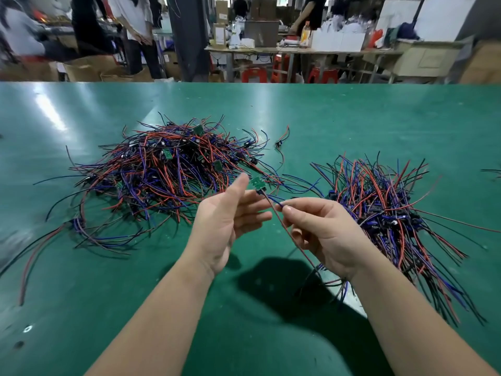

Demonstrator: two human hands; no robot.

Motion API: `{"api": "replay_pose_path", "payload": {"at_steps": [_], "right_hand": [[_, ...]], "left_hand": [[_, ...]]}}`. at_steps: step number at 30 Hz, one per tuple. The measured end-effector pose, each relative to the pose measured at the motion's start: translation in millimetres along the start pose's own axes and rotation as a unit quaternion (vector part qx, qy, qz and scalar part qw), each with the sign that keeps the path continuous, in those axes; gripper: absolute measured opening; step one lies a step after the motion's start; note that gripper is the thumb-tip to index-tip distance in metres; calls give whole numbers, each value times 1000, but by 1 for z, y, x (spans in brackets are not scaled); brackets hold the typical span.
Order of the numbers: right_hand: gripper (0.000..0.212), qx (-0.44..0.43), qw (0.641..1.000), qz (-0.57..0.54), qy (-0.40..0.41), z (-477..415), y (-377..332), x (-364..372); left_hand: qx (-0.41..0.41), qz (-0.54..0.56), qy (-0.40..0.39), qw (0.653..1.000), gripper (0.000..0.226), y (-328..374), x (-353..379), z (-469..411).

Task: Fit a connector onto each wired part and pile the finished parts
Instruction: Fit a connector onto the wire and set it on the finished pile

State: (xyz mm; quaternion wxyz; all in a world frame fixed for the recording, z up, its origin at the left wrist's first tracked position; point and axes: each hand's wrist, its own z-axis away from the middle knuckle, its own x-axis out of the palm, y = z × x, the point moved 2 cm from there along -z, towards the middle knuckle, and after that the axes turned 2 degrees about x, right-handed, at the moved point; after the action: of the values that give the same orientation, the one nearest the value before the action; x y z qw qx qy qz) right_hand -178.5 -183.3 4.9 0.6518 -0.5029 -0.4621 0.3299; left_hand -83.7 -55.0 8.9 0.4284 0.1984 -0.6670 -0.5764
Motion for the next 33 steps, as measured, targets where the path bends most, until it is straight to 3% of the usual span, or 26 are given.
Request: {"api": "replay_pose_path", "payload": {"at_steps": [2,4,6,8,11,13,15,17,18,19,22,24,27,29,33], "right_hand": [[3,-54,993,86,53,0,0,-2],[12,-129,959,230,107,0,0,-4],[12,-166,920,338,110,1,1,-1],[13,-141,919,362,72,4,4,4],[19,18,979,200,-38,9,3,8],[37,119,987,70,-86,12,-5,0],[47,177,973,-90,-120,11,-18,-13],[56,208,929,-279,-127,10,-28,-26],[58,209,917,-322,-111,10,-31,-30],[53,200,924,-314,-87,9,-31,-33],[33,141,984,-110,12,5,-24,-34],[30,129,991,-29,6,3,-15,-24],[33,109,992,-22,-55,5,-6,-5],[24,65,996,-50,-41,3,-5,-1],[14,11,998,-62,15,0,-9,-5]], "left_hand": [[21,-36,33,999,45,-2,0,1],[24,-55,57,997,39,-5,-1,0],[9,-68,73,995,34,-10,-4,-2],[-1,-87,82,993,24,-14,-6,-5],[-7,-54,100,994,17,-11,-8,-8],[-16,-2,109,994,17,-7,-9,-9],[-26,53,106,993,17,-4,-8,-10],[-43,107,92,989,20,-3,-7,-9],[-56,135,81,986,22,-2,-7,-9],[-72,158,65,983,24,-1,-6,-9],[-115,187,-23,975,26,1,0,-5],[-136,187,-101,968,33,1,5,1],[-135,141,-192,962,39,-5,14,10],[-131,114,-222,959,46,-10,19,12],[-139,61,-246,957,37,-17,19,15]]}}
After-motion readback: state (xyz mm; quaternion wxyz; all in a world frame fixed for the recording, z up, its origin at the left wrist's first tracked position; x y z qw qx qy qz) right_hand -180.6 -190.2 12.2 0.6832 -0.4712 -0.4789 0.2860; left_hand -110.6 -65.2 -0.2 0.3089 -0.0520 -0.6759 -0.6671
